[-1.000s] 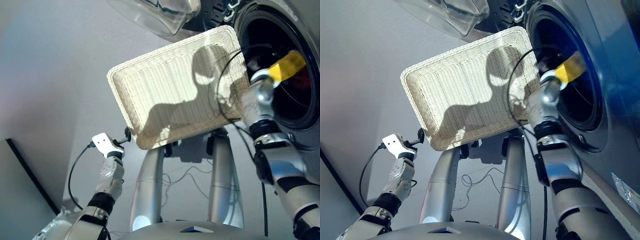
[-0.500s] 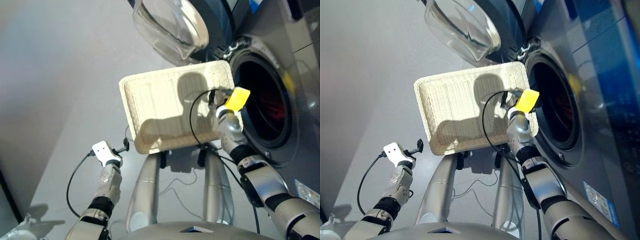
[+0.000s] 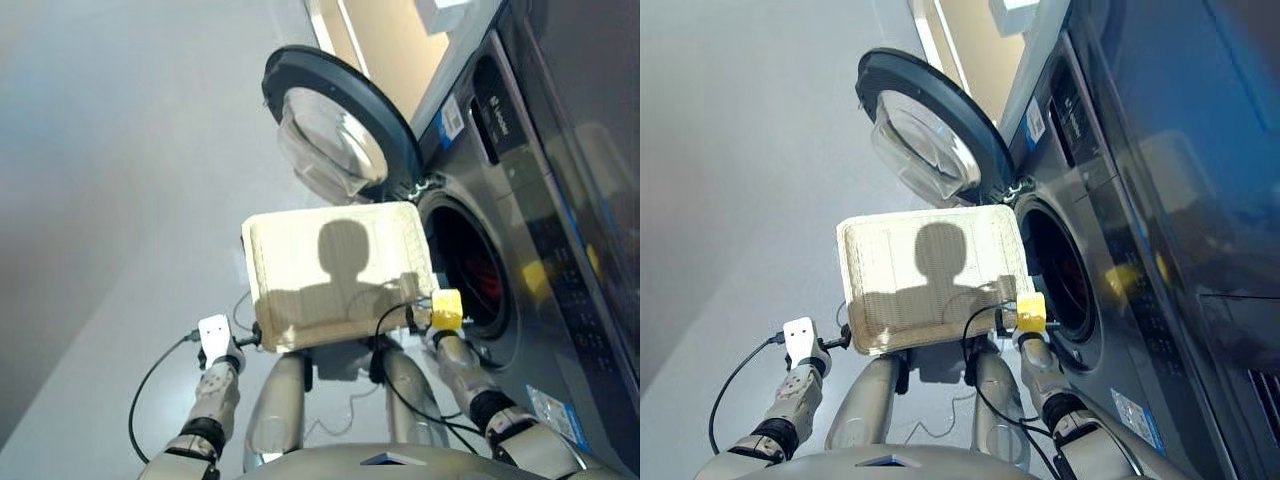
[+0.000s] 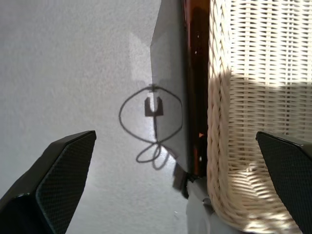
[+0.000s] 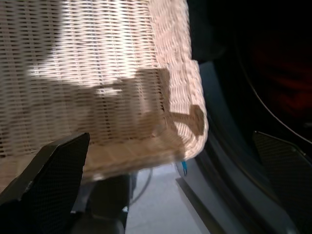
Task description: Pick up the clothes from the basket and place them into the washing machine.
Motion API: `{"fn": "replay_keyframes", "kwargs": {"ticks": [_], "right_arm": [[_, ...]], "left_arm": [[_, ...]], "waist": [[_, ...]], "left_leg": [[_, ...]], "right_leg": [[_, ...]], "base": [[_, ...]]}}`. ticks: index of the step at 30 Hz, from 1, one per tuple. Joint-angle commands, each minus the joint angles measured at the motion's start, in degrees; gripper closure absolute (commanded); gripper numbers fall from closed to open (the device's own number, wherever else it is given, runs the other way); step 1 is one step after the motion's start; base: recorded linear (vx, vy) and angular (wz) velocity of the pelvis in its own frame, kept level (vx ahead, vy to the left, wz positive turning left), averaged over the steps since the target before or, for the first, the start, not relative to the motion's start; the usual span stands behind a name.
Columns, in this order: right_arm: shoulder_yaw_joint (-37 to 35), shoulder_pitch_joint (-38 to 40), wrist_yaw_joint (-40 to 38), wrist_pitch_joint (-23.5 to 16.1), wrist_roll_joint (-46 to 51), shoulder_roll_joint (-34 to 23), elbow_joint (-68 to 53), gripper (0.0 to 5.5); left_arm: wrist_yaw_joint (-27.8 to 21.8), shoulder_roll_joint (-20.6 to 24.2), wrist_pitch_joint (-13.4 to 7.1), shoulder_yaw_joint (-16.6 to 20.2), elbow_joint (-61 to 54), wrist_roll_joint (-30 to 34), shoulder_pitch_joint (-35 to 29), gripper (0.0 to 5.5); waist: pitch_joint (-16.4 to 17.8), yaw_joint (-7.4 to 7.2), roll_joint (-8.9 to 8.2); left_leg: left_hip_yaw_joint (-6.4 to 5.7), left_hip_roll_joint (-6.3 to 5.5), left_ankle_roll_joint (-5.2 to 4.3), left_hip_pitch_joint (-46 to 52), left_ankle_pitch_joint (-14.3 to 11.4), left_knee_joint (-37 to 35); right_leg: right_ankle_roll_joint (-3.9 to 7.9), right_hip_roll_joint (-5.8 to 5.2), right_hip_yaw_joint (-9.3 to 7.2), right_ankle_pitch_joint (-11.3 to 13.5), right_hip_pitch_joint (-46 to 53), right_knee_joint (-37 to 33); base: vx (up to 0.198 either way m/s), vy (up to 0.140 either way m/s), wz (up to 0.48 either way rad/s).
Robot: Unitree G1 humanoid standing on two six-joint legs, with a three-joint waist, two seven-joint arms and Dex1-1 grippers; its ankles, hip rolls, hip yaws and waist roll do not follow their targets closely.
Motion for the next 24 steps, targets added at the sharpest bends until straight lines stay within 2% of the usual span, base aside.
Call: {"fn": "replay_keyframes", "kwargs": {"ticks": [1,2,6,7,14,17,24], "right_arm": [[-1.07,3.68,0.98,-0.32,-1.44,0.66,0.58,0.0],[-1.81,5.31,1.46,0.17,-1.94,1.03,2.98,0.0],[-4.68,7.19,2.06,0.76,-0.36,1.81,6.43,0.0],[-6.75,8.23,2.15,1.09,0.86,2.16,8.78,0.0],[-10.76,11.52,4.48,2.13,3.65,2.77,13.08,0.0],[-13.97,13.39,6.14,2.5,8.14,3.29,15.11,0.0],[-11.88,13.44,6.82,3.39,6.17,4.23,16.56,0.0]], "left_arm": [[0.5,1.63,-0.25,0.96,2.18,4.34,2.27,0.0],[0.52,1.54,-0.01,1.02,3.46,6.57,2.9,0.0],[0.34,1.12,0.3,1.84,4.74,7.53,4.27,0.0],[0.24,0.82,0.41,2.52,5.48,7.85,5.03,0.0],[-0.83,0.6,0.79,3.32,7.07,10.49,7.35,0.0],[-1.68,0.42,1.15,4.34,8.0,10.31,8.38,0.0],[-2.41,-0.02,1.49,3.71,8.11,10.22,8.45,0.0]], "waist": [[-4.22,0.08,0.33],[-5.42,-0.07,0.43],[-7.22,-0.05,0.86],[-8.73,-0.14,1.13],[-11.72,-0.75,1.35],[-13.35,-1.62,1.47],[-14.96,-1.91,1.13]], "left_leg": [[1.99,-2.31,-0.76,-0.26,8.97,-8.17],[2.57,-2.4,-0.79,2.42,8.91,-9.6],[3.52,-2.47,-0.71,6.64,8.92,-11.98],[4.08,-2.4,-0.81,8.67,8.87,-13.13],[4.95,-2.16,-0.86,13.46,7.85,-13.63],[5.43,-1.96,-0.93,15.49,7.18,-13.63],[5.61,-1.58,-0.82,18.29,6.35,-13.63]], "right_leg": [[3.65,0.37,-2.69,0.82,3.96,-2.77],[3.91,0.66,-2.31,0.8,6.31,-3.69],[4.34,0.93,-1.61,1.01,9.45,-5.11],[4.6,0.98,-1.29,1.05,11.18,-5.77],[4.74,1.26,-0.69,0.05,15.48,-5.99],[4.53,1.57,-0.22,-0.87,17.32,-5.52],[4.29,2.11,0.82,-1.84,19.49,-5.23]], "base": [[0.086,0.054,-0.108],[0.088,0.053,-0.127],[0.095,0.053,-0.163],[0.052,0.026,-0.21],[0.073,0.014,-0.086],[0.025,0.004,-0.038],[0.015,-0.002,-0.018]]}}
